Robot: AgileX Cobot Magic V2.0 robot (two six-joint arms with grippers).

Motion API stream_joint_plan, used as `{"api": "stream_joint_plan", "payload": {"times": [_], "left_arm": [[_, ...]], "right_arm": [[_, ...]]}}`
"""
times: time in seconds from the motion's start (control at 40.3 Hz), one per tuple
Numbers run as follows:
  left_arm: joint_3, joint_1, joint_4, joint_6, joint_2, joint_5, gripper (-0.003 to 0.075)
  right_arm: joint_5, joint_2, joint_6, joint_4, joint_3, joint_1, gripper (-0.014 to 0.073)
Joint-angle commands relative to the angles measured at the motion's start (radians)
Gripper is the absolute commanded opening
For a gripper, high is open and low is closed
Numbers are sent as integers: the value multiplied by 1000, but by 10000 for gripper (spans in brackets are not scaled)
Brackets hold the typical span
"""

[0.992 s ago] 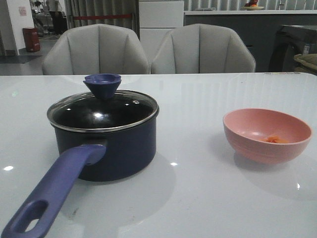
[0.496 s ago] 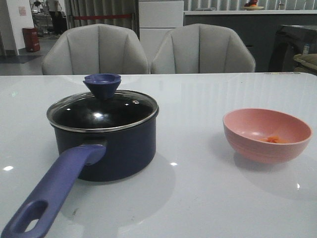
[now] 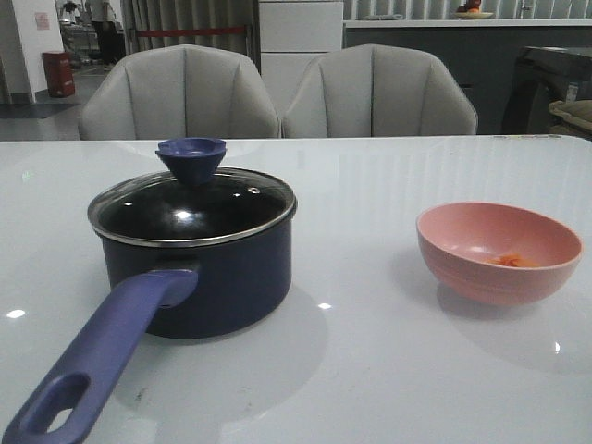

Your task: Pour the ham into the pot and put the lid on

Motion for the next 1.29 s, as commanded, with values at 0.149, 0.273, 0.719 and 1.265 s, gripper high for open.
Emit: {"api": "stream_joint_plan", "payload": {"times": [0.149, 0.273, 0.719, 1.265], "left_arm": [[-26, -7, -8, -7, 17, -40, 468], [-26, -7, -8, -7, 17, -34, 525], [-23, -10, -36, -7, 65, -6, 528], [-378, -60, -81, 5, 537, 289, 667]], "right_arm": [[-84, -20, -2, -10, 10, -4, 161], [-84, -20, -2, -10, 10, -4, 161], [-84, -20, -2, -10, 10, -4, 161], [-84, -20, -2, -10, 10, -4, 161]]}}
